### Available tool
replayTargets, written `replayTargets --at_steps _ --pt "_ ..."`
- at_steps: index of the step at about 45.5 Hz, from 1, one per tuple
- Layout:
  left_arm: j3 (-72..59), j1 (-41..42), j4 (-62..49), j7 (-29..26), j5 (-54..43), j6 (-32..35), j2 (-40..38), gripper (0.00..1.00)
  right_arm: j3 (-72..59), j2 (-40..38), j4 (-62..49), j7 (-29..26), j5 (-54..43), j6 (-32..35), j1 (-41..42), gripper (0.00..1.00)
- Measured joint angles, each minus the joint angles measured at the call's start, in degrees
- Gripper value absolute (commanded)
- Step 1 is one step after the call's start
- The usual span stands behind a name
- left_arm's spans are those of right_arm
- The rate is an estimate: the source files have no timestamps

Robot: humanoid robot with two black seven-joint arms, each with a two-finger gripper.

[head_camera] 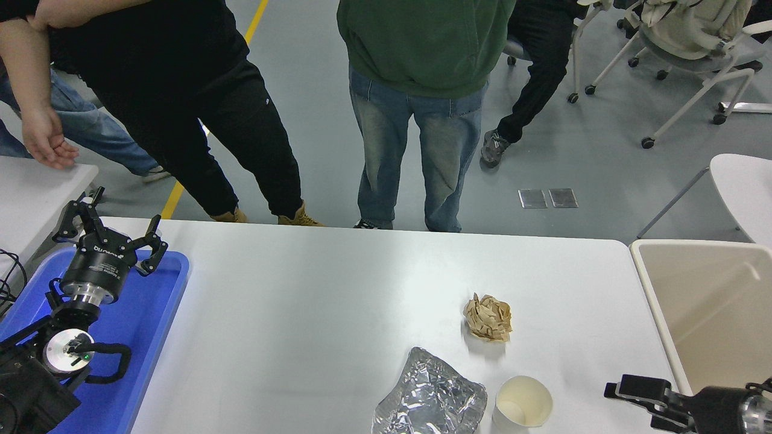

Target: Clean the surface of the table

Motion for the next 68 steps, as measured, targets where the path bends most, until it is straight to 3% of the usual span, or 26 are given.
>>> replayTargets --at_steps 52,68 --pt "0.00 0.05 0.01 0.00 0.02 -0.02 0.00 1.00 1.34 16.06 -4.91 -1.44 3.82 -0.56 -0.30 0.99" --pt "0.00 0.06 0.01 0.00 -0.02 -0.02 0.00 1.00 0.93 19.43 -8.75 -1.17 -2.46 -0.60 -1.16 0.93"
